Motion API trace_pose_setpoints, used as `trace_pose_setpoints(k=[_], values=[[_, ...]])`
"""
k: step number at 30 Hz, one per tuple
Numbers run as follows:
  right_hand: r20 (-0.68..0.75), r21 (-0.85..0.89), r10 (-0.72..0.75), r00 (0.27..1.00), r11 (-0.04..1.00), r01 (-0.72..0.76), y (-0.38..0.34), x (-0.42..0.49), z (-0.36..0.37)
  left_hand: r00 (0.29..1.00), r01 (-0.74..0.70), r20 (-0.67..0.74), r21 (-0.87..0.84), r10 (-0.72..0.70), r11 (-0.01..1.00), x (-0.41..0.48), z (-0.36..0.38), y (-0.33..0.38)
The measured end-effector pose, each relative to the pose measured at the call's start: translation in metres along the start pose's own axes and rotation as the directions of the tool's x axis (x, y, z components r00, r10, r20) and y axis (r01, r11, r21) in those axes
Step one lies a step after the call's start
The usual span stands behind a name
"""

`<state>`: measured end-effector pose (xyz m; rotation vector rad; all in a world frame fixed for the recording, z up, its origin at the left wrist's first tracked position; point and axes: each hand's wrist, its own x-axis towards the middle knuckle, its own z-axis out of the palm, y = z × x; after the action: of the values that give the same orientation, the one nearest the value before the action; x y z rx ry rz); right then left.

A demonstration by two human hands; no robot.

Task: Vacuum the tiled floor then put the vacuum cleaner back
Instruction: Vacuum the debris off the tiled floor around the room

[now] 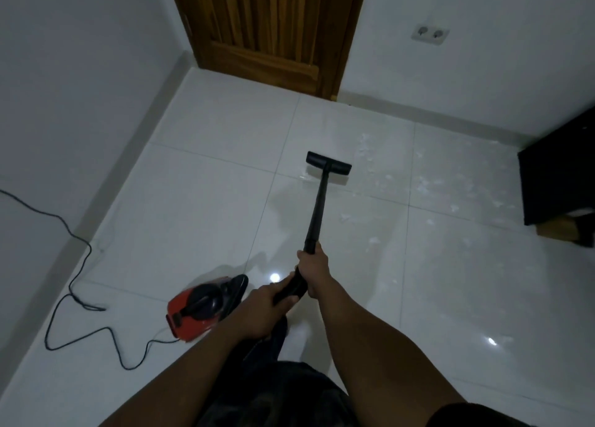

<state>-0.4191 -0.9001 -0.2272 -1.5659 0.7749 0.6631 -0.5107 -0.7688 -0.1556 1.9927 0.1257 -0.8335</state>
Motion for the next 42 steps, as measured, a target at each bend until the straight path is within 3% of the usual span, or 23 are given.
trace_pose_setpoints(k=[5, 10, 16, 28, 34, 42], values=[[0.012, -0.008, 0.018, 1.000, 1.000, -0.018, 0.083, -0.065, -0.038, 0.998, -0.046, 0.033, 0.031, 0.045, 0.998, -0.077, 0.077, -0.021], [0.003, 0.037, 0.056, 0.998, 0.998, -0.056, 0.168, -0.131, -0.064, 0.996, -0.043, 0.069, -0.050, 0.047, 0.998, -0.156, 0.142, -0.040], [-0.050, 0.018, 0.071, 0.996, 0.997, -0.070, 0.268, -0.188, -0.062, 0.991, 0.087, 0.119, -0.188, -0.066, 0.978, -0.236, 0.197, -0.089], [-0.052, 0.078, 0.131, 0.990, 0.989, -0.127, 0.469, -0.319, -0.039, 0.980, 0.083, 0.191, -0.146, -0.054, 0.986, -0.403, 0.299, -0.217], [-0.054, 0.071, 0.179, 0.982, 0.982, -0.175, 0.533, -0.366, -0.045, 0.967, 0.095, 0.245, -0.108, -0.066, 0.990, -0.457, 0.333, -0.239], [-0.047, 0.060, 0.202, 0.978, 0.978, -0.199, 0.561, -0.363, -0.063, 0.963, 0.099, 0.259, -0.098, -0.071, 0.990, -0.461, 0.357, -0.240]])
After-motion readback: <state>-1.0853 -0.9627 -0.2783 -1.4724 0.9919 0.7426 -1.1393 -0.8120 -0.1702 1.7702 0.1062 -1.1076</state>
